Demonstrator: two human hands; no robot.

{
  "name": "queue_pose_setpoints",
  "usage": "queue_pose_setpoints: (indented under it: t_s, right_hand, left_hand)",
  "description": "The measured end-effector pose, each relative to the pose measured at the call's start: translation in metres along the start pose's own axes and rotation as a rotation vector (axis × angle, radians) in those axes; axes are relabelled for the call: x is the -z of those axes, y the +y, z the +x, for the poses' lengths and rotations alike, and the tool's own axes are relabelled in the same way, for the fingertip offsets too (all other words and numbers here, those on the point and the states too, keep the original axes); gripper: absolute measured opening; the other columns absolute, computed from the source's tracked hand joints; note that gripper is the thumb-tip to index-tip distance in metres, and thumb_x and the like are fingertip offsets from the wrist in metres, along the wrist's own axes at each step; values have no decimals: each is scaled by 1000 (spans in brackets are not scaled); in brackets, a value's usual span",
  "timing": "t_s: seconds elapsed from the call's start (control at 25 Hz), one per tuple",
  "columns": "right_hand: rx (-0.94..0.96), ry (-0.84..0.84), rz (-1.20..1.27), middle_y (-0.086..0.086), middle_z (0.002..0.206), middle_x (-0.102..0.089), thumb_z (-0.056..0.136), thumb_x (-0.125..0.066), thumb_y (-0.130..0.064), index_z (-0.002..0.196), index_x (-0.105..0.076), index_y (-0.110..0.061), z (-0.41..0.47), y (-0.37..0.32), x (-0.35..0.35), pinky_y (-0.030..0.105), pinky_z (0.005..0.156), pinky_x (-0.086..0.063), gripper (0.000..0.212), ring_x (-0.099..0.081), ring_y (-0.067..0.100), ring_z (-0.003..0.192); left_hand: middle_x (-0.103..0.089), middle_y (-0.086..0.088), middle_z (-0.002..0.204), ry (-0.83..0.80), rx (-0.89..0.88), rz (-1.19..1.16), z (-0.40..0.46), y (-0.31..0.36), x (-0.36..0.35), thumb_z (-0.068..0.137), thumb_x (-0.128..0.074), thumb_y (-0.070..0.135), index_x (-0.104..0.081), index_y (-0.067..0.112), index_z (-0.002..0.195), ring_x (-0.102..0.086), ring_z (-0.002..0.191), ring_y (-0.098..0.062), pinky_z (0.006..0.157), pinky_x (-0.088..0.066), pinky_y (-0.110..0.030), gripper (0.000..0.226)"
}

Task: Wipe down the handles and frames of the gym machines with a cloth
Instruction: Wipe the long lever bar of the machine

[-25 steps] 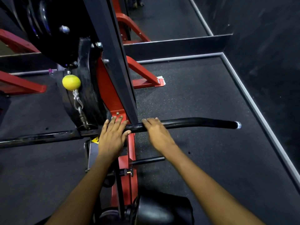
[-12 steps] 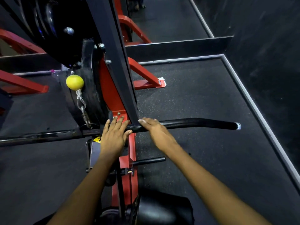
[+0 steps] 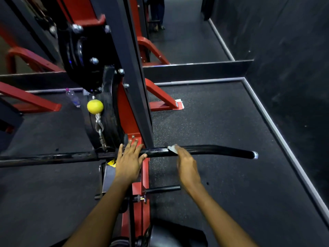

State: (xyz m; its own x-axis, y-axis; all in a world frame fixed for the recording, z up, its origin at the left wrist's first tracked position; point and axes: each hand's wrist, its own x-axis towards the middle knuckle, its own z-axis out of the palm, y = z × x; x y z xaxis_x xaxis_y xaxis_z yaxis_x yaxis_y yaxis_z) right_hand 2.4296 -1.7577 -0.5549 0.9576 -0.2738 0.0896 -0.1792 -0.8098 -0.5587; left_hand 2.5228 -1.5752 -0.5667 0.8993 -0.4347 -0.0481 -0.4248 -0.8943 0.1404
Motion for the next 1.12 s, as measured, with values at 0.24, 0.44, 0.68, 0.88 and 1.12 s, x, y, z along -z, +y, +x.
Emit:
queue_pose_setpoints:
  t_s: [0.24,0.44,0.68,0.88,1.12]
  right_hand:
    - [-224,-10,-26,12,93,-57,92,-49,-7,98,-56,-2,21,-28,107,30,63,-38,10,-54,23,79]
    - [-194,106,-60,10,111,-52,83,-64,-18,101,-63,-5,7,-77,192,36,90,-39,22,-50,29,104]
    - [-115,74,-56,7,106,-57,82,-62,-18,90,-66,-10,-25,-101,236,34,87,-38,12,-51,27,103]
    - [23,36,-93,8,103,-59,85,-61,-25,86,-64,-10,-34,-124,250,32,81,-41,15,-54,30,101]
    - [298,-80,-266,11,118,-56,93,-50,-35,111,-64,-12,-76,-140,268,35,92,-39,33,-49,31,113]
  left_hand:
    - [-18,-1,160,26,68,-67,-7,45,75,102,-35,34,-30,17,149,-8,148,-17,118,1,-41,50]
    - [-29,-1,156,88,97,-206,-33,92,158,101,-39,31,-36,17,146,-22,144,-17,118,-12,-37,46]
    - [-50,0,140,219,166,-216,-95,124,213,100,-42,32,-45,18,138,-44,129,-19,109,-28,-33,41]
    - [-54,1,134,269,267,-151,-130,137,241,98,-44,32,-49,20,133,-48,125,-20,104,-32,-33,37]
    - [-60,0,126,343,519,-105,-214,164,262,97,-45,33,-54,22,125,-54,118,-23,100,-35,-35,32]
